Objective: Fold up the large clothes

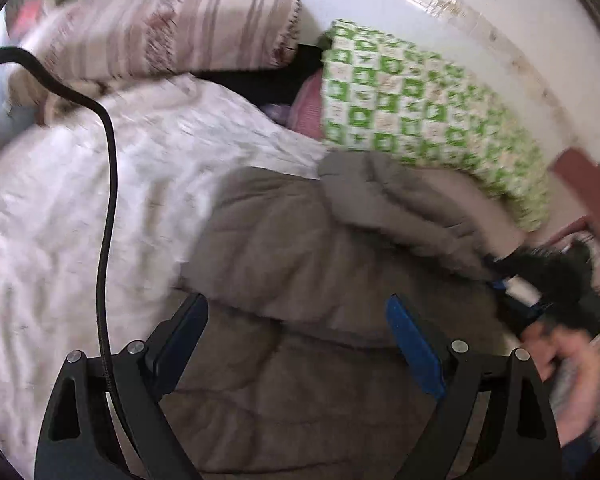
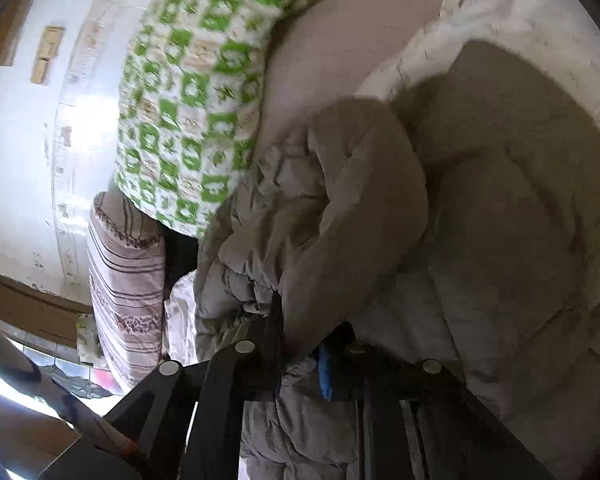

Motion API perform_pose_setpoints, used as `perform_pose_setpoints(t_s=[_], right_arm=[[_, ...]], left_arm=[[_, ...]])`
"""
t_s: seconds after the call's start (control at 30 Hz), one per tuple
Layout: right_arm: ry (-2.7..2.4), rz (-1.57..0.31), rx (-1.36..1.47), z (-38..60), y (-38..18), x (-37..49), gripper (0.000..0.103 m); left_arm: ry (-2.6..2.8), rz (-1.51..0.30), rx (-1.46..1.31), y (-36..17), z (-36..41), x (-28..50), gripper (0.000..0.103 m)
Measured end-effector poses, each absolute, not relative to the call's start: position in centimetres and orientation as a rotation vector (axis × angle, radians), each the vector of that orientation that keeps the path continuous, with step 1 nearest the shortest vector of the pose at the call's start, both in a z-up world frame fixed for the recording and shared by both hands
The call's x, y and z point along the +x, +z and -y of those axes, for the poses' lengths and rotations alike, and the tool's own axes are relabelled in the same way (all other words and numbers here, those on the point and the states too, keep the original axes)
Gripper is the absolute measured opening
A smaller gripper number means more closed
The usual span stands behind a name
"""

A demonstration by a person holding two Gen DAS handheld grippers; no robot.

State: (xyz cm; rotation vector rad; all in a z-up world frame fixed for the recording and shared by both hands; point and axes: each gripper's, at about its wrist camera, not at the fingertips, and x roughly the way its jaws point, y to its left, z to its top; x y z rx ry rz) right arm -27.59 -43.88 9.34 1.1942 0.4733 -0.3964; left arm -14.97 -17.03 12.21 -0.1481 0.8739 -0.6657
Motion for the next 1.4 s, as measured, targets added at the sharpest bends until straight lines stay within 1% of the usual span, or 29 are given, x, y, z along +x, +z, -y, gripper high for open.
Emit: perform_pose_setpoints(t_s=[0.13,0.23,0.27,0.3,0.33,0.4,0.43,0.5,0.6,0.67,0.73,0.9,0.97,1.03,1.1,1.17,1.23,1.33,1.37,1.4], right_arm=[[-0.35,-0.437,1.154,42.3,10.9,-29.9,0.008],[-0.311,-0.43,1.144,40.7,11.6,-32.0,0.007],[-0.31,-0.433,1.14,40.2,11.5,-32.9,0.007],[-0.311,-0.439,1.141,39.8,11.2,-33.7,0.007],[-0.318,-0.453,1.14,39.4,10.6,-34.0,0.007],[-0.341,-0.516,1.124,38.7,8.6,-34.6,0.007],[-0.349,-0.536,1.123,38.7,7.7,-34.7,0.007],[-0.372,-0.596,1.123,39.2,5.1,-34.4,0.007],[-0.35,-0.687,1.13,40.2,3.0,-33.4,0.012],[-0.314,-0.702,1.146,40.6,3.2,-33.7,0.02],[-0.314,-0.701,1.107,40.5,5.0,-34.6,0.027],[-0.355,-0.615,0.881,39.7,11.2,-37.0,0.028],[-0.38,-0.594,0.775,39.7,13.2,-36.2,0.028],[-0.382,-0.581,0.734,40.0,14.3,-34.9,0.028],[-0.378,-0.588,0.667,39.9,14.7,-32.4,0.028],[-0.402,-0.603,0.592,39.8,14.3,-30.1,0.028],[-0.415,-0.636,0.55,40.0,13.2,-27.4,0.028],[-0.429,-0.775,0.513,40.8,9.1,-24.9,0.028],[-0.414,-0.834,0.539,41.2,6.9,-24.2,0.028],[-0.412,-0.836,0.559,41.5,5.8,-24.5,0.028]], left_arm=[[-0.757,-0.961,-0.271,11.7,18.9,-14.0,0.09],[-0.827,-0.966,-0.31,11.7,21.5,-13.9,0.089],[-0.841,-0.962,-0.318,11.6,22.3,-13.9,0.083],[-0.845,-0.965,-0.318,11.3,23.6,-13.9,0.073],[-0.836,-0.974,-0.302,11.0,24.3,-13.8,0.069],[-0.765,-1.0,-0.191,9.3,27.0,-13.6,0.052],[-0.727,-1.002,-0.128,8.4,28.0,-13.6,0.049],[-0.642,-1.018,0.062,5.6,30.4,-13.9,0.048],[-0.608,-0.957,0.175,4.3,31.5,-14.9,0.048],[-0.612,-0.928,0.2,4.5,31.5,-15.4,0.048],[-0.637,-0.922,0.171,4.9,30.8,-15.4,0.048],[-0.669,-0.878,0.114,6.9,28.4,-16.0,0.048],[-0.654,-0.811,0.086,8.9,27.4,-16.6,0.048],[-0.641,-0.754,0.081,10.4,27.6,-16.6,0.049],[-0.648,-0.734,0.094,11.1,28.4,-15.9,0.056],[-0.645,-0.734,0.135,10.7,29.9,-14.9,0.057],[-0.613,-0.785,0.193,8.5,31.4,-13.5,0.057],[-0.567,-0.884,0.242,4.7,32.1,-11.8,0.06],[-0.566,-0.887,0.243,3.8,32.1,-11.6,0.061],[-0.566,-0.861,0.25,3.6,32.2,-11.9,0.061]])
